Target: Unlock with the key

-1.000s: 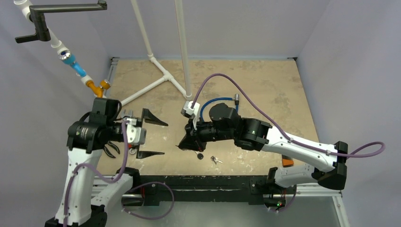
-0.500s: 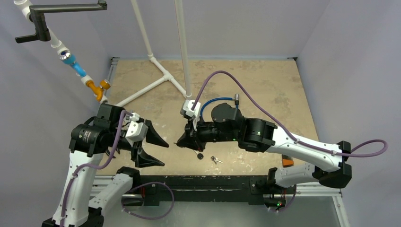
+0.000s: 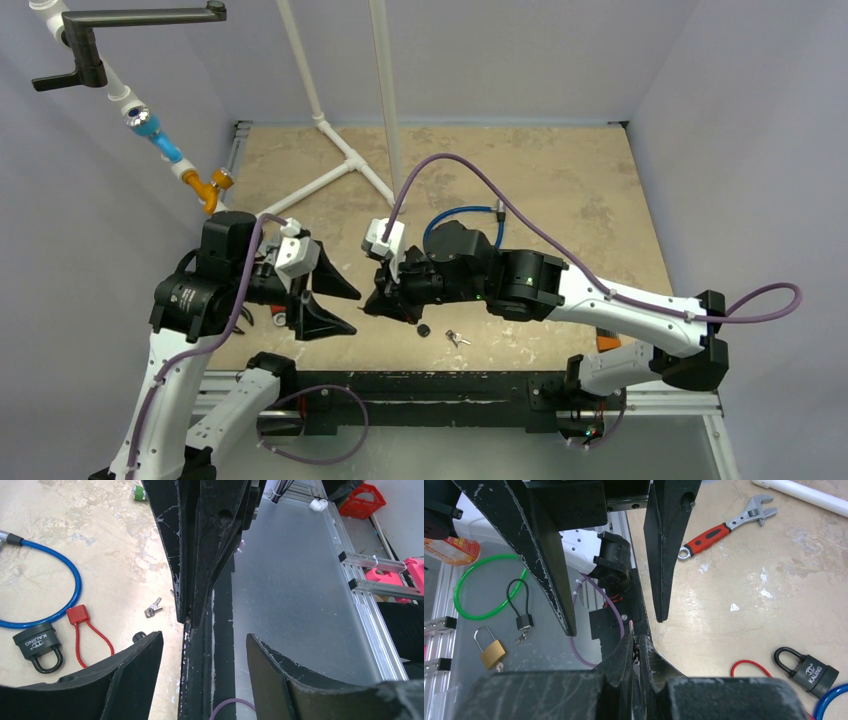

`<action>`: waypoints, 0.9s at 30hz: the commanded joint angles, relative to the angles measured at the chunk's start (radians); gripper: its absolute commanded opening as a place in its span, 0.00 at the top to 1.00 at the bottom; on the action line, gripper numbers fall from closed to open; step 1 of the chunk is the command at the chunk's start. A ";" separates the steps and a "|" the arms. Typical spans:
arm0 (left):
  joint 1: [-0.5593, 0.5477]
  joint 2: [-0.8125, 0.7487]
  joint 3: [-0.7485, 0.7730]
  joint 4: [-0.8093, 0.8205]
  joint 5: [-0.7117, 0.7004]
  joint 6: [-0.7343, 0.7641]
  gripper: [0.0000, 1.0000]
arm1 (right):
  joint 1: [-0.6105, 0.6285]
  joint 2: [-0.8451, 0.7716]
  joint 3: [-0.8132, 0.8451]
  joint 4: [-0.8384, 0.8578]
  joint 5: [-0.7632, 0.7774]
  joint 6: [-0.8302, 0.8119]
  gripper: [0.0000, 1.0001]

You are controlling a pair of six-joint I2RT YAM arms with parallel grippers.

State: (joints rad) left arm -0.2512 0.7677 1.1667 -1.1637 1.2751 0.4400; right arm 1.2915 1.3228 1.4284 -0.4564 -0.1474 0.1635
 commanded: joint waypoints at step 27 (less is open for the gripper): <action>-0.097 -0.002 0.051 0.059 -0.136 -0.019 1.00 | 0.019 0.024 0.070 0.012 -0.001 -0.034 1.00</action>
State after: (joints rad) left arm -0.3420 0.7601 1.1763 -1.1080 1.1400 0.4038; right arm 1.3041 1.3426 1.4460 -0.4591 -0.1478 0.1516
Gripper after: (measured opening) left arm 0.011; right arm 0.019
